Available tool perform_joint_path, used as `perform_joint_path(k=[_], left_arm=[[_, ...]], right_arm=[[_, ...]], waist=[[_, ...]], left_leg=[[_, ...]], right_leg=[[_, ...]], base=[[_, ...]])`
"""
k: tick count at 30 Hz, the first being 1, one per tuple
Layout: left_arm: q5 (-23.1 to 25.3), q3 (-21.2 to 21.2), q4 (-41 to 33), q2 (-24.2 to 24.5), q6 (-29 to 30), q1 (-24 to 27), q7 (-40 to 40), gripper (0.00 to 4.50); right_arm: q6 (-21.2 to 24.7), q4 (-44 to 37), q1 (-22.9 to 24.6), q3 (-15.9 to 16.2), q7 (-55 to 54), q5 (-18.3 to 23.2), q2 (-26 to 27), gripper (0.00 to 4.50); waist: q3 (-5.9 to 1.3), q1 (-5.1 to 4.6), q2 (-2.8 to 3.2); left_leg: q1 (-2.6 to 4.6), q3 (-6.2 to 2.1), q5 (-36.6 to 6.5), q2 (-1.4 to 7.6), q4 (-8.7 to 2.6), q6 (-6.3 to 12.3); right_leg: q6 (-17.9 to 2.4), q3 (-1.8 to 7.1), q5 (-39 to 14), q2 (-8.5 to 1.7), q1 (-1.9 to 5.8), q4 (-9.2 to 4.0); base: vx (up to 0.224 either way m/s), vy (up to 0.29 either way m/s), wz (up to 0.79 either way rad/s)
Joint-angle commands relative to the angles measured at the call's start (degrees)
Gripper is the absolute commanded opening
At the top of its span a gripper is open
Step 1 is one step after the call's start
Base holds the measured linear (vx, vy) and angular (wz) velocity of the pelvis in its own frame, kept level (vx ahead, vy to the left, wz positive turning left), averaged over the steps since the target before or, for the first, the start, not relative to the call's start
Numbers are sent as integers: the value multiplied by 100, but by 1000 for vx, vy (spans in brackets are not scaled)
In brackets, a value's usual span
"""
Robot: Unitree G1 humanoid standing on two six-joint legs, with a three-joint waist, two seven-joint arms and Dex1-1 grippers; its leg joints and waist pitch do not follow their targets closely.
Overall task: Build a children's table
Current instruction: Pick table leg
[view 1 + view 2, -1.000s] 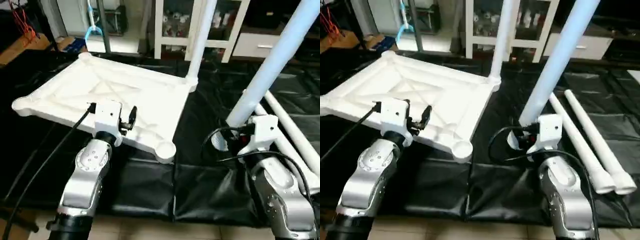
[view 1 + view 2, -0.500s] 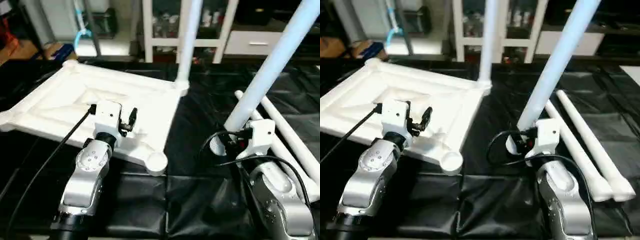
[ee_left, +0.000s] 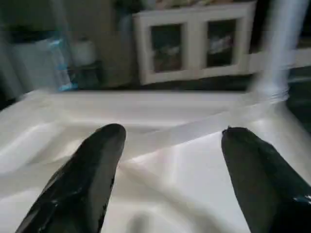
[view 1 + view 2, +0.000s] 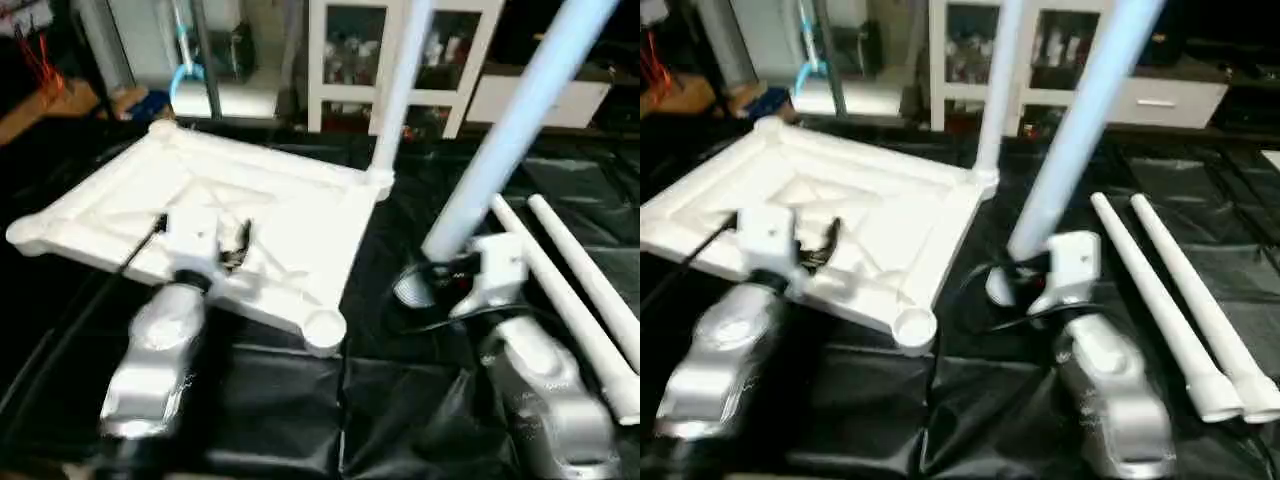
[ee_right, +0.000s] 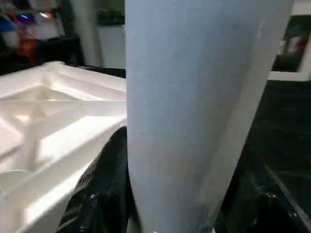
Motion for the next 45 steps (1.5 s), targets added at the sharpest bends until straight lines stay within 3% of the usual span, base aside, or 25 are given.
perform_joint_path(k=[1, 2, 3, 4, 5, 6, 7, 8, 9, 10, 11, 12, 13, 14, 15, 16, 17, 18, 20, 21, 22, 25, 31, 36, 45], left_arm=[[-5, 193, 207, 121, -62, -13, -23, 359], [19, 220, 273, 124, -126, -10, 11, 359], [-20, 278, 296, 99, -104, -24, 66, 359], [-65, 332, 294, 68, -40, -45, 133, 359], [-59, 331, 290, 59, -42, -42, 148, 359], [-37, 322, 287, 52, -56, -33, 165, 359], [-30, 313, 243, -9, -41, -1, 192, 359], [-30, 313, 243, -9, -41, -1, 192, 359], [-22, 312, 209, -29, -32, 16, 196, 359], [7, 297, 144, -27, -37, 58, 192, 359], [29, 285, 101, -19, -42, 83, 189, 359], [-36, 261, 46, 50, -37, 122, 56, 359], [-213, 239, 31, 145, -37, 143, -242, 359], [-444, 212, 21, 281, -95, 162, -676, 359], [-712, 173, 3, 447, -164, 188, -1212, 359], [-787, 160, -5, 496, -178, 198, -1366, 385], [-887, 106, 6, 665, -308, 220, -1774, 385], [-926, 83, 19, 747, -370, 223, -1962, 392], [-682, -274, 283, 1336, -626, 133, -2772, 410], [-544, -456, 425, 1583, -749, 73, -3078, 424], [-431, -641, 582, 1807, -846, -4, -3408, 432], [-449, -859, 974, 2135, -871, -287, -4168, 444], [-608, -1071, 1436, 2645, -640, -769, -5461, 448], [-374, -1307, 2061, 2987, -957, -1103, -5942, 448], [-73, -1299, 2916, 2994, -1534, -1551, -6033, 411]], right_arm=[[-39, -35, -59, 103, 21, -9, 94, 187], [-76, -6, -46, 104, -22, -41, 126, 187], [-52, -17, -50, 97, -92, -59, 149, 187], [-1, -45, -60, 82, -165, -71, 160, 187], [24, -55, -60, 69, -166, -38, 171, 187], [53, -66, -57, 50, -160, 13, 188, 187], [109, -52, -62, 11, -159, 58, 166, 187], [109, -52, -62, 11, -159, 58, 166, 187], [126, -43, -70, -2, -156, 73, 155, 187], [119, -29, -79, -10, -134, 85, 141, 187], [113, -19, -89, -16, -116, 93, 132, 187], [96, -10, -102, 4, -9, 96, 89, 187], [104, -1, -107, 34, 104, 95, 42, 187], [105, 27, -110, 48, 195, 105, 4, 187], [102, 67, -117, 44, 275, 135, -31, 187], [101, 78, -121, 39, 297, 146, -40, 187], [87, 116, -141, 38, 368, 181, -88, 187], [84, 137, -159, 40, 400, 196, -111, 187], [74, 217, -223, 12, 592, 244, -253, 187], [86, 253, -265, -13, 674, 268, -300, 187], [92, 289, -314, -31, 767, 291, -353, 187], [103, 328, -400, -34, 1038, 360, -498, 187], [92, 262, -347, 44, 1405, 410, -762, 187], [147, 183, -280, 88, 1663, 509, -917, 187], [93, 169, -246, 136, 1794, 470, -930, 187]], waist=[[-256, 101, 21], [-281, 9, 92], [-370, -246, 70], [-420, -452, 69], [-409, -452, 8], [-405, -442, -42], [-368, -335, -305], [-294, -219, -412], [-289, -41, -464], [-267, 16, -418], [-144, 74, -314], [-83, 65, -320], [-161, -54, 28], [-105, -218, -36], [-363, -359, 28], [-339, -323, 15], [-342, -199, -96], [-364, -160, -172], [-399, -71, -205], [-357, -58, -195], [-238, -46, -186], [-164, -78, -159], [-132, -30, -122], [-151, -21, -90], [-258, 1, -72]], left_leg=[[-276, 16, 1208, 104, -469, 318], [-40, -73, 1467, 167, -561, 391], [685, -495, 1986, 572, -639, 1330], [1065, -1003, 3027, 1030, -674, 2759], [977, -979, 3072, 1040, -685, 2829], [853, -875, 2970, 913, -676, 2706], [445, -367, 2186, 255, -424, 1961], [63, -70, 1509, -153, -261, 1658], [-327, 1, 422, -212, 121, 1033], [-371, -17, 267, -95, 230, 100], [-435, -72, 324, 24, 35, -515], [-532, -104, 556, 83, -221, -379], [-152, -176, 685, 329, -733, -352], [-123, -348, 587, 445, -848, -96], [544, -643, 2692, 587, -529, 865], [439, -667, 3588, 593, -487, 1124], [225, -490, 4685, 431, -366, 1119], [131, -371, 4802, 316, -344, 939], [-26, -221, 4215, 171, -419, 530], [-56, -163, 3349, 203, -499, 378], [-108, -110, 1558, 287, -663, 124], [-82, -97, -57, 394, -814, -322], [-67, 145, -756, 432, -875, -694], [-87, 168, -546, 450, -886, -694], [-112, 206, 499, 466, -797, -328]], right_leg=[[-1690, 225, 1662, -178, 508, -445], [-1540, 56, 1850, -6, 334, -286], [-1210, -210, 1386, -19, -328, 68], [-281, -223, 110, -349, -1007, 439], [-103, -162, 122, -446, -1043, 446], [-62, -109, 384, -500, -1019, 368], [-299, 50, 1279, -578, -660, -159], [-639, 261, 1072, -574, -265, -413], [-1329, 776, 347, -1008, 268, -716], [-1978, 923, 182, -868, 353, -703], [-2296, 859, 310, -653, 345, -679], [-2216, 553, 418, -613, 330, -663], [-1777, 83, 697, -296, 23, -452], [-1549, -63, 727, -102, -115, -255], [-1031, -201, 1382, -199, -676, 21], [-838, -143, 1623, -297, -654, -19], [-626, -7, 2305, -455, -575, -170], [-645, 41, 2655, -468, -489, -202], [-783, 51, 3065, -417, -304, -175], [-865, 43, 2731, -433, -302, -231], [-1059, 61, 1689, -489, -266, -334], [-1387, 53, 705, -521, -262, -382], [-1382, 94, -159, -529, -346, -481], [-1354, 101, -50, -515, -365, -472], [-1754, 63, 1780, -509, -314, -316]], base=[[33, 20, 21], [105, -30, 10], [108, -58, 1], [108, -58, 1], [0, 0, 0], [0, 0, 0], [0, 0, 0], [0, 0, 0], [0, 0, 0], [0, 0, 0], [0, 0, 0], [0, 0, 0], [0, 0, 0], [97, 64, -6], [88, 39, -5], [88, 39, -5], [0, 0, 0], [0, 0, 0], [0, 0, 0], [-59, -13, 0], [-59, -13, 0], [-85, -24, -2], [-59, -25, 3], [0, 0, 0], [0, 0, 0]])
